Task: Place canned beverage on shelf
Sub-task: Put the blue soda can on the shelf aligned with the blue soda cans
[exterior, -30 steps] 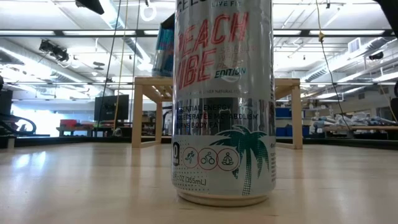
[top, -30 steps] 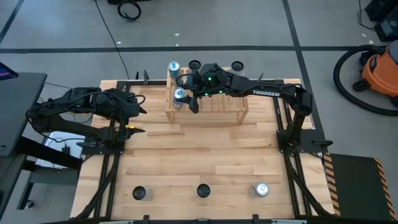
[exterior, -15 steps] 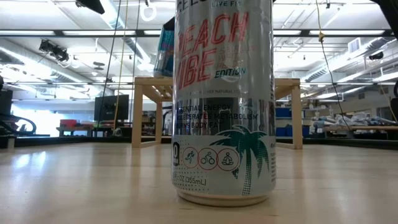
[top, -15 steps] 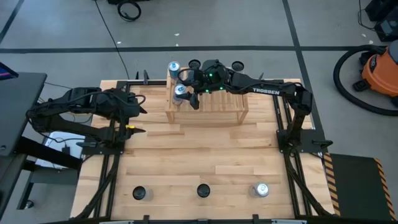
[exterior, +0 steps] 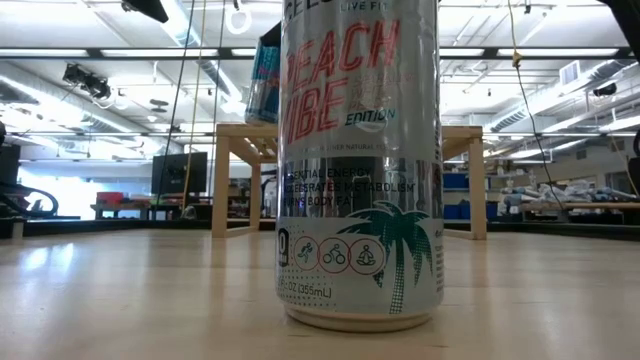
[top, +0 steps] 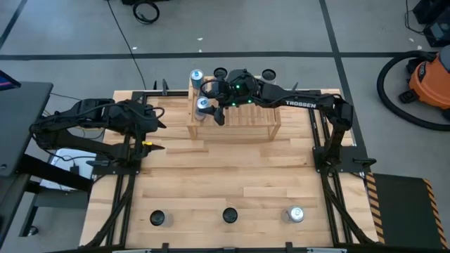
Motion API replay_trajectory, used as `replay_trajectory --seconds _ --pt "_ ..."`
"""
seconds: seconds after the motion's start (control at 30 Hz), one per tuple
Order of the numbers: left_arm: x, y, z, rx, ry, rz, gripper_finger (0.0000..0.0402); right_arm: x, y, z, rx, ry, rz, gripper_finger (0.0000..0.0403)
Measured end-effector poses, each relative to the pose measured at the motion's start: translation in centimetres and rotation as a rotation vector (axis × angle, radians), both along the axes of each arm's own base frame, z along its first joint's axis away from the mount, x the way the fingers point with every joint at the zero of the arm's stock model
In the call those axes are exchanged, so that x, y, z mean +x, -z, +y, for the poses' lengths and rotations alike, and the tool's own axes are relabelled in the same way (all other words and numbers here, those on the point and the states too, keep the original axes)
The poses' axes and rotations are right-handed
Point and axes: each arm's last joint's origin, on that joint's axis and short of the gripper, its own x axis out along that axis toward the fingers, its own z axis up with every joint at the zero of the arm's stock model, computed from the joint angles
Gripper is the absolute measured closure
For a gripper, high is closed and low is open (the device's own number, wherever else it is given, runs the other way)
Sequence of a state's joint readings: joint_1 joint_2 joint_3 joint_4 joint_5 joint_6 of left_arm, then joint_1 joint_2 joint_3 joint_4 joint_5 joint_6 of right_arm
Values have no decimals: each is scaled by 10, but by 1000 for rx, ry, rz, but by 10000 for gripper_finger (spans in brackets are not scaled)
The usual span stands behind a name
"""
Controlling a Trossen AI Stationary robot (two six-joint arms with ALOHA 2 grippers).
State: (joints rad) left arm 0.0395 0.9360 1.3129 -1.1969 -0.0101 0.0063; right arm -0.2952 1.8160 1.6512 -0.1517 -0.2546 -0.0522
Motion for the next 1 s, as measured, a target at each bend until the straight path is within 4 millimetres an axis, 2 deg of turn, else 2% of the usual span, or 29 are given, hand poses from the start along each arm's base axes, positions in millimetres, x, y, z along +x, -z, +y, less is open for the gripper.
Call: replay_trajectory --seconds 0.47,1.0 --pt "0 0 0 0 0 0 21 3 0 12 -62 -6 4 118" --pt "0 0 0 -1 0 1 21 4 -8 11 -110 17 -52 105"
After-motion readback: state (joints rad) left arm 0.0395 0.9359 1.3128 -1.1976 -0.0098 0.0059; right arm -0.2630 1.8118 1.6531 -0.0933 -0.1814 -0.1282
